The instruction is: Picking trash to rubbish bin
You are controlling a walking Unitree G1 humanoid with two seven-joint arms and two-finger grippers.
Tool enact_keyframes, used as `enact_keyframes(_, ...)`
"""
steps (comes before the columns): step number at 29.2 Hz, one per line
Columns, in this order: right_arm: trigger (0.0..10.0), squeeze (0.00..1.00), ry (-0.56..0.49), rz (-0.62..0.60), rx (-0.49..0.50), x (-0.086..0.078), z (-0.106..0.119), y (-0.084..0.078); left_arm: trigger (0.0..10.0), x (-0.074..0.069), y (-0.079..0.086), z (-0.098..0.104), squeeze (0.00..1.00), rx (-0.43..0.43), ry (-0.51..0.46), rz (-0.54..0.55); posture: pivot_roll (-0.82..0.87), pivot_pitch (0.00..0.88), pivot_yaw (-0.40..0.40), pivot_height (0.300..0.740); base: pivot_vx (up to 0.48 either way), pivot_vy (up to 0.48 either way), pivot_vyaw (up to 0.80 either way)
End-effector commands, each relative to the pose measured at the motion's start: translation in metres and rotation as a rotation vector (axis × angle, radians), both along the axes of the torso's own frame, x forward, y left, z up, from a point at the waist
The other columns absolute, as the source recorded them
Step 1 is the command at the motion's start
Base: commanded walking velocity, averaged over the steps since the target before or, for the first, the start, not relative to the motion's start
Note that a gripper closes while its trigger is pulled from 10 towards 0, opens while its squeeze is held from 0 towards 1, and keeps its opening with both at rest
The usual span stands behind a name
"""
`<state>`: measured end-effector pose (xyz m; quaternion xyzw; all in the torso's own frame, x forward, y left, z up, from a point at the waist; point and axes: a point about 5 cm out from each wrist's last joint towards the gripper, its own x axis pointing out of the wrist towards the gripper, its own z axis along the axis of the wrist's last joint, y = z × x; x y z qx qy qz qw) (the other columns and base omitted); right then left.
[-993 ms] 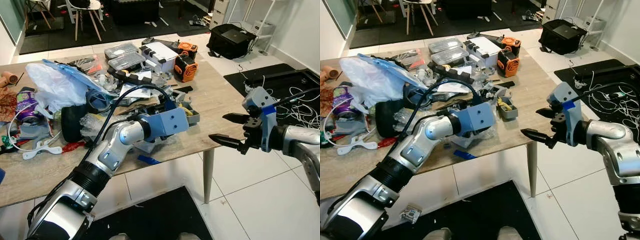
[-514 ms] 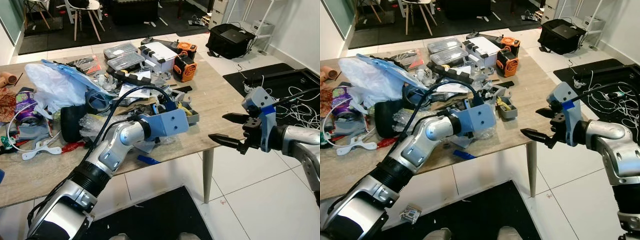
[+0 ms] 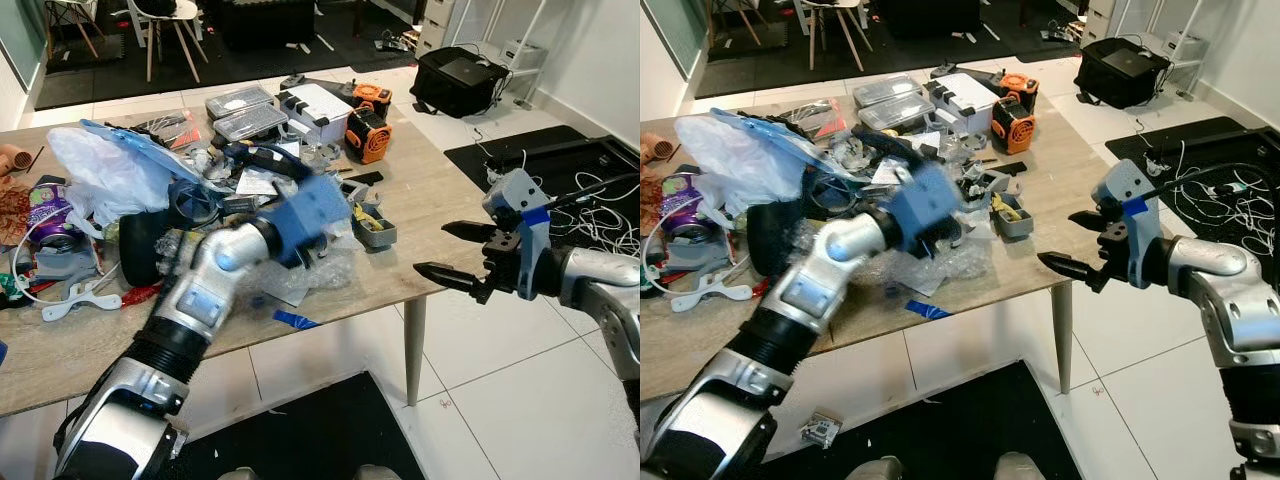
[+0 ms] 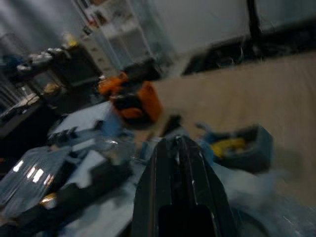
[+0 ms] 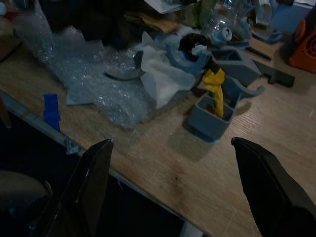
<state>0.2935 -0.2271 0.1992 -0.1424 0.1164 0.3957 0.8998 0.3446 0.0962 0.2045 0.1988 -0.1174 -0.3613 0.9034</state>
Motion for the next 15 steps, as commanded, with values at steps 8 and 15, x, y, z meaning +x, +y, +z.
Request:
enact_keyframes(8,10.0,0.0,-0.041,0.017,0.036,0.003,0.006,0.008,0.0,0.002,0.04,0.037,0.0,-0.438,0.027,0.025,-0.09,0.0,-0.001,0.74,0.0,0.0,0.0)
enact_keyframes(15,10.0,0.0,-0.053,0.011,0.051,0.005,0.006,0.011,0.0,-0.002,0.05,0.038,0.0,-0.666,0.105,-0.003,-0.08,0.0,-0.005,0.74,0.0,0.0,0.0)
